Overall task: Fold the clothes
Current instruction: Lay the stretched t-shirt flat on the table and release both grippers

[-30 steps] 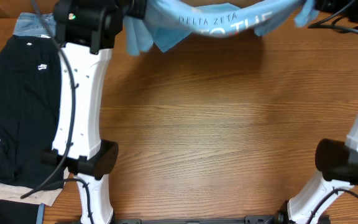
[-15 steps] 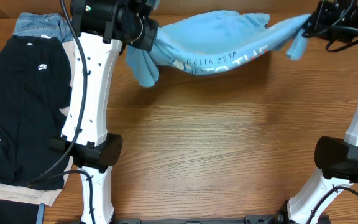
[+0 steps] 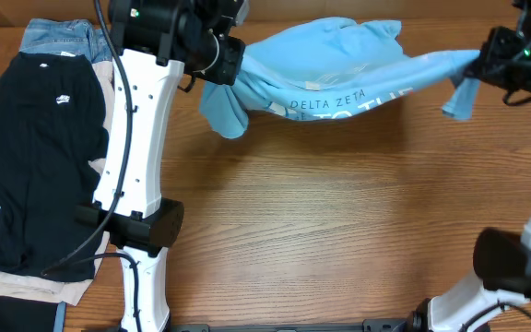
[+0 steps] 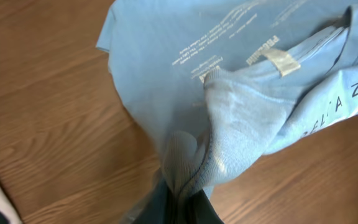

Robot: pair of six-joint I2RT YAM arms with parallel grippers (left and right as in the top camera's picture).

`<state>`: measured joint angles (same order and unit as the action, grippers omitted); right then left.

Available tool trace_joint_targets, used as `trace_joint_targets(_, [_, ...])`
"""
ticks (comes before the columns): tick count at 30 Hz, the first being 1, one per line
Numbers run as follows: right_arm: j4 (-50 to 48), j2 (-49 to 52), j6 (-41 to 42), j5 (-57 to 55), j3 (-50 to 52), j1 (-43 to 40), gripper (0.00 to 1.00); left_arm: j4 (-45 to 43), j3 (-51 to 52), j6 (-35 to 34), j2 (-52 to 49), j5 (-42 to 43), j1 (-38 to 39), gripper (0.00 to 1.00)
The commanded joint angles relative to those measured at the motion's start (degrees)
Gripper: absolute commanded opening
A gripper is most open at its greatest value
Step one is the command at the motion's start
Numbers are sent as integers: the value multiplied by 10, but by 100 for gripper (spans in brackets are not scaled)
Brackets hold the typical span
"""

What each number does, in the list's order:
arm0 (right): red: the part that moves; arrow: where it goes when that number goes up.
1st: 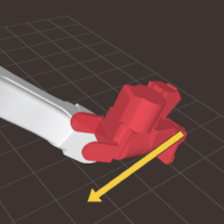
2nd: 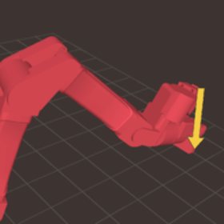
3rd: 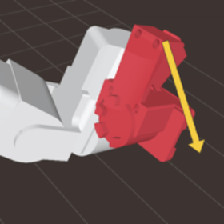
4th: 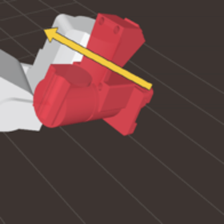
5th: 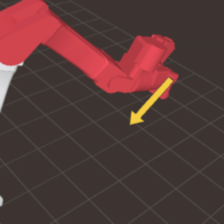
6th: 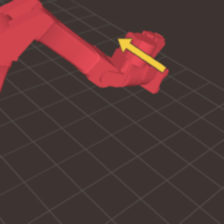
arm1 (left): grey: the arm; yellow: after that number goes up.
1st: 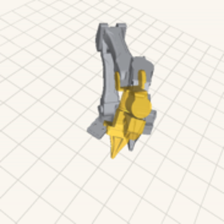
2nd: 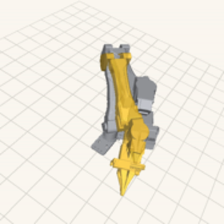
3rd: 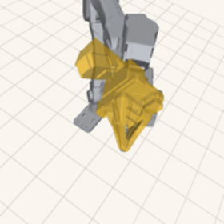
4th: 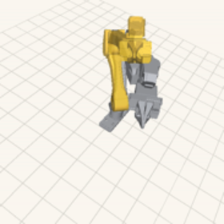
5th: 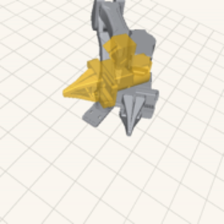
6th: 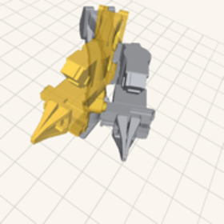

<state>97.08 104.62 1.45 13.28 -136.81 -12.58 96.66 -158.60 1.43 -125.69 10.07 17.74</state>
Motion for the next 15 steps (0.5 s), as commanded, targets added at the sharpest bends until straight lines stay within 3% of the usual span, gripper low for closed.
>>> trace_joint_targets(1, [0, -67, 7, -32, 62, -7, 4, 2, 34, -15, 23, 19, 19, 4])
trace_joint_targets(7, [-20, -127, 5, -32, 216, -7, 4, 2, 169, -19, 71, 25, 34, 4])
trace_joint_targets(15, [-34, -136, 5, -33, 329, -7, 4, -5, 311, -2, 69, 39, 96, 7])
